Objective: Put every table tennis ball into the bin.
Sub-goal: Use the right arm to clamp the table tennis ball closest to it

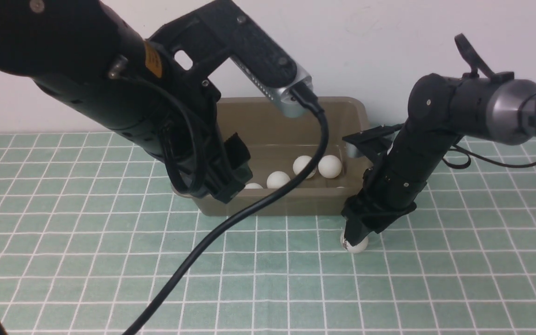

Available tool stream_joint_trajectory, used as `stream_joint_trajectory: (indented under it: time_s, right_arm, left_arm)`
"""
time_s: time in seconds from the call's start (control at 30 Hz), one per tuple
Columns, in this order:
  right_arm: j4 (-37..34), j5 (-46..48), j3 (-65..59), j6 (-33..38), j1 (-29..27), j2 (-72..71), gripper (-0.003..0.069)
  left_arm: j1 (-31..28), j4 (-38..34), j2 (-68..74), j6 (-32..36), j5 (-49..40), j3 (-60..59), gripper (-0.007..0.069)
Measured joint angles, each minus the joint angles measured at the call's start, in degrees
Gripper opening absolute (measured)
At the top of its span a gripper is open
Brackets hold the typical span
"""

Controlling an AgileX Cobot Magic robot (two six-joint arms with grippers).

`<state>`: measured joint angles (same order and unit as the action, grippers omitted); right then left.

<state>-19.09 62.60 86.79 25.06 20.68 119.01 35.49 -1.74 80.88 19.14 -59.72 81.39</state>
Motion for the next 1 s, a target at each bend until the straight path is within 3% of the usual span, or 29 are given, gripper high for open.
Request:
stream_joint_trajectory:
  time_s: [1.0]
  right_arm:
    - [2.82, -0.28, 0.0, -4.47, 0.75, -2.42, 0.0462]
  left_arm:
    - [0.0, 1.74, 0.0, -0.04, 0.0, 0.0, 0.0492]
